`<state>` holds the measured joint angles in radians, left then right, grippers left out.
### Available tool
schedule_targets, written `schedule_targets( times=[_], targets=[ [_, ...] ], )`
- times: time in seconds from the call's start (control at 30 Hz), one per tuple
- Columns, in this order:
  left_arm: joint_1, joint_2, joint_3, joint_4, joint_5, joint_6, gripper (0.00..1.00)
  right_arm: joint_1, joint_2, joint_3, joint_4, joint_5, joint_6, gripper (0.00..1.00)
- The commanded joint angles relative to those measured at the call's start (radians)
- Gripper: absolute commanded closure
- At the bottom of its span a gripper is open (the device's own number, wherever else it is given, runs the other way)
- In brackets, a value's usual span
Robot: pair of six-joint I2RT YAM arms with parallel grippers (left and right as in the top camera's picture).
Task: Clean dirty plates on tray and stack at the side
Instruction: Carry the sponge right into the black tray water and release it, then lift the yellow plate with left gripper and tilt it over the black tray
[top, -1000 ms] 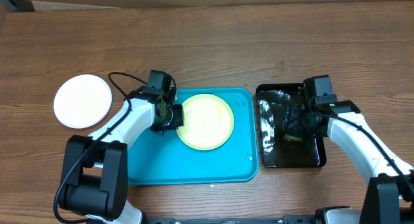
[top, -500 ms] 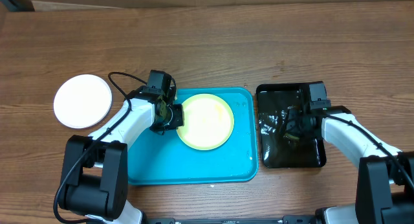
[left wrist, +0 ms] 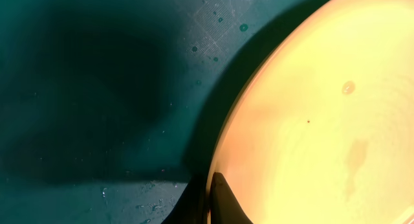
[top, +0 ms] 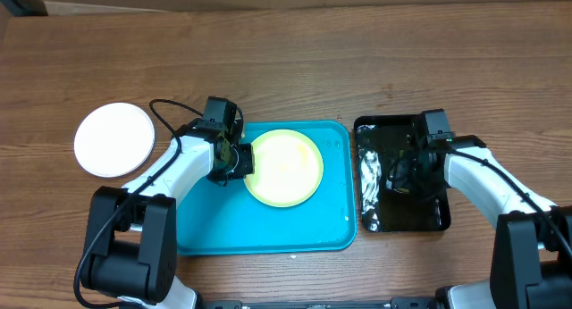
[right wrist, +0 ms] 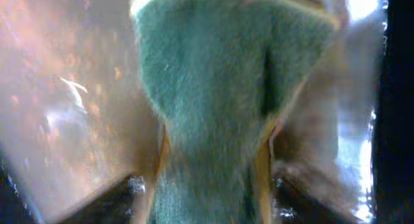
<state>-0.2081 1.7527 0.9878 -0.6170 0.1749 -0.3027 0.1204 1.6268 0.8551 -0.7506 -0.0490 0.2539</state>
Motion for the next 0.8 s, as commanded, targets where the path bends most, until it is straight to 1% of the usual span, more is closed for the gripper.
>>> schedule_targets(
  times=[0.0, 0.03, 0.07, 0.17, 0.2, 0.23, 0.27, 0.3, 0.33, 0.37, 0.4, 0.57, 0.77],
  targets=[
    [-0.002, 0.008, -0.008, -0.003, -0.026, 0.012, 0.96, 0.003, 0.005, -0.037, 0.041, -0.005, 0.0, 0.66],
    [-0.002, 0.008, -0.008, -0.003, -0.026, 0.012, 0.96, 0.003, 0.005, -0.037, 0.042, -0.005, 0.0, 0.85],
    [-0.002, 0.008, -0.008, -0.003, -0.026, 0.012, 0.96, 0.003, 0.005, -0.037, 0.043, -0.005, 0.0, 0.96],
    [-0.002, 0.008, -0.008, -0.003, -0.026, 0.012, 0.96, 0.002, 0.005, -0.028, 0.031, -0.005, 0.0, 0.96],
    [-0.002, 0.008, -0.007, -0.003, -0.026, 0.012, 0.96, 0.002, 0.005, -0.019, 0.018, -0.005, -0.001, 0.8],
    [-0.002, 0.006, -0.007, -0.003, -0.026, 0.012, 0.96, 0.002, 0.005, -0.007, 0.002, -0.005, -0.001, 0.55],
    [-0.002, 0.005, -0.005, -0.005, -0.025, 0.011, 0.96, 0.002, 0.005, 0.009, -0.015, -0.005, -0.001, 0.46],
    [-0.002, 0.002, 0.0, -0.01, -0.025, 0.011, 0.96, 0.002, 0.005, 0.023, -0.026, -0.005, -0.001, 0.32],
    [-0.002, -0.002, 0.007, -0.015, -0.027, 0.012, 0.96, 0.002, 0.005, 0.038, -0.035, -0.005, 0.0, 0.23],
    [-0.002, -0.01, 0.021, -0.028, -0.034, 0.012, 0.96, 0.002, 0.005, 0.058, -0.042, -0.005, -0.001, 0.05],
    [-0.002, -0.016, 0.031, -0.038, -0.046, 0.011, 0.96, 0.002, 0.005, 0.069, -0.046, -0.005, -0.001, 0.0],
    [-0.002, -0.058, 0.071, -0.093, -0.11, 0.01, 0.96, 0.002, 0.005, 0.154, -0.109, -0.005, 0.0, 0.0],
    [-0.003, -0.14, 0.076, -0.109, -0.159, 0.008, 0.96, 0.002, 0.005, 0.317, -0.261, -0.005, 0.0, 0.0]
  ],
)
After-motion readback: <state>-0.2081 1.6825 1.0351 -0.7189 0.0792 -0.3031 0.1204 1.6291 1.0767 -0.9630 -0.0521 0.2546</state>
